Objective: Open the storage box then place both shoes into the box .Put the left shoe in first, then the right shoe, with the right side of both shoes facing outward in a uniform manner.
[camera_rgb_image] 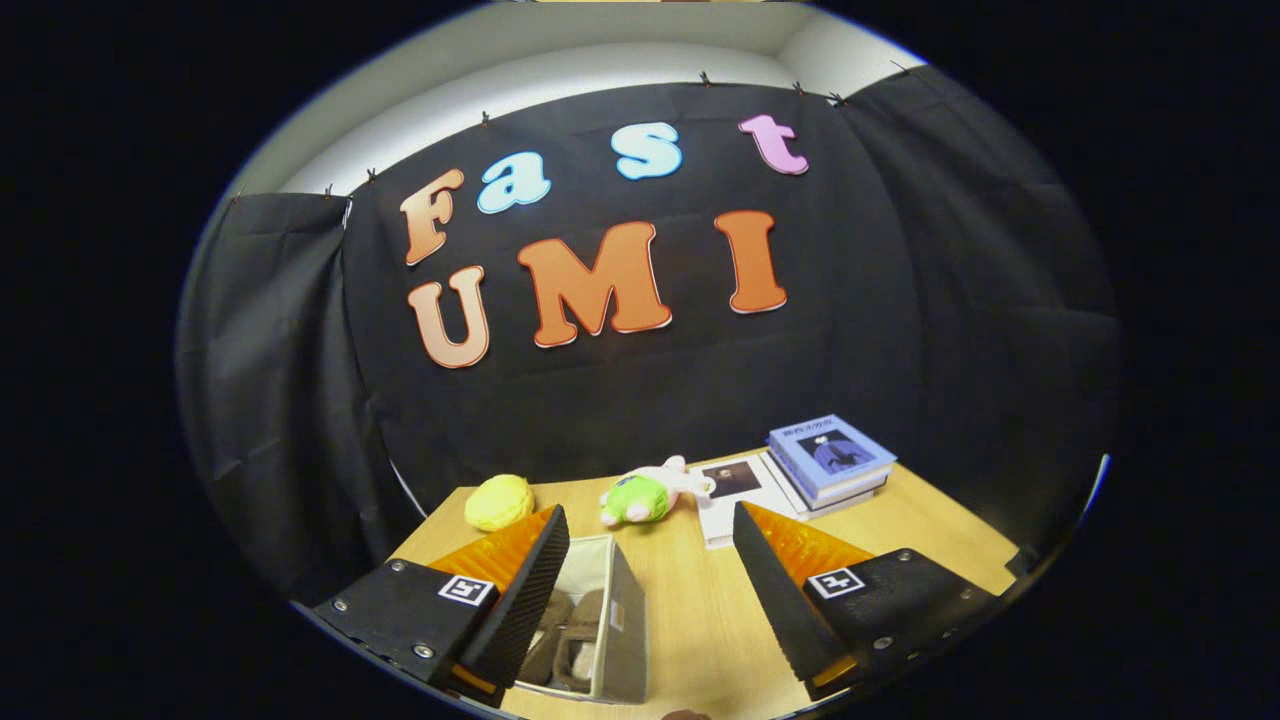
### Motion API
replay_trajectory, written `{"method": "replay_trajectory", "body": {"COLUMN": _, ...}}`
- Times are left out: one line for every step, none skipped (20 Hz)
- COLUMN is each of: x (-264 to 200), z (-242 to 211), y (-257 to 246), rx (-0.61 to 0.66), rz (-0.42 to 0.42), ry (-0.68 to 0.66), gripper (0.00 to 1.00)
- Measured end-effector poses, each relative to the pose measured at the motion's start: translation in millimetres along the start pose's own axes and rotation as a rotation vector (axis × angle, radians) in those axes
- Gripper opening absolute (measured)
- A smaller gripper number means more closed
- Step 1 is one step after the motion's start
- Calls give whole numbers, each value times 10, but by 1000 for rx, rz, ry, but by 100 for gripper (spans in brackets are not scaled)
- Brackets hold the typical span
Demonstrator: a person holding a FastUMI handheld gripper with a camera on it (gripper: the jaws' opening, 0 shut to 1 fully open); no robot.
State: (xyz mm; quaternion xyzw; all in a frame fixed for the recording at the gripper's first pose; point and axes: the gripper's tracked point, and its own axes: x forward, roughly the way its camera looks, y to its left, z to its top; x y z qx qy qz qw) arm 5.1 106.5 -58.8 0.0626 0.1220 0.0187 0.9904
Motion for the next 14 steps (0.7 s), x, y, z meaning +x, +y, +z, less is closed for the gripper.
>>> {"method": "replay_trajectory", "body": {"x": -50, "z": 83, "y": -30, "rx": -19, "rz": 3, "ry": -18, "gripper": 98}}
{"method": "replay_trajectory", "body": {"x": -115, "z": 172, "y": -25, "rx": -26, "rz": 18, "ry": -37, "gripper": 98}}
{"method": "replay_trajectory", "body": {"x": -184, "z": 256, "y": -42, "rx": -26, "rz": 32, "ry": -57, "gripper": 98}}
{"method": "replay_trajectory", "body": {"x": -253, "z": 334, "y": -70, "rx": -31, "rz": 41, "ry": -72, "gripper": 98}}
{"method": "replay_trajectory", "body": {"x": -320, "z": 397, "y": -137, "rx": -36, "rz": 41, "ry": -88, "gripper": 98}}
{"method": "replay_trajectory", "body": {"x": -382, "z": 462, "y": -197, "rx": -38, "rz": 39, "ry": -104, "gripper": 98}}
{"method": "replay_trajectory", "body": {"x": -439, "z": 520, "y": -244, "rx": -38, "rz": 39, "ry": -117, "gripper": 98}}
{"method": "replay_trajectory", "body": {"x": -498, "z": 559, "y": -285, "rx": -38, "rz": 39, "ry": -129, "gripper": 98}}
{"method": "replay_trajectory", "body": {"x": -546, "z": 578, "y": -351, "rx": -38, "rz": 32, "ry": -138, "gripper": 98}}
{"method": "replay_trajectory", "body": {"x": -581, "z": 600, "y": -412, "rx": -41, "rz": 22, "ry": -148, "gripper": 98}}
{"method": "replay_trajectory", "body": {"x": -615, "z": 621, "y": -481, "rx": -42, "rz": 9, "ry": -159, "gripper": 98}}
{"method": "replay_trajectory", "body": {"x": -636, "z": 641, "y": -530, "rx": -45, "rz": 0, "ry": -168, "gripper": 98}}
{"method": "replay_trajectory", "body": {"x": -648, "z": 634, "y": -566, "rx": -49, "rz": -9, "ry": -172, "gripper": 98}}
{"method": "replay_trajectory", "body": {"x": -658, "z": 632, "y": -597, "rx": -50, "rz": -15, "ry": -173, "gripper": 98}}
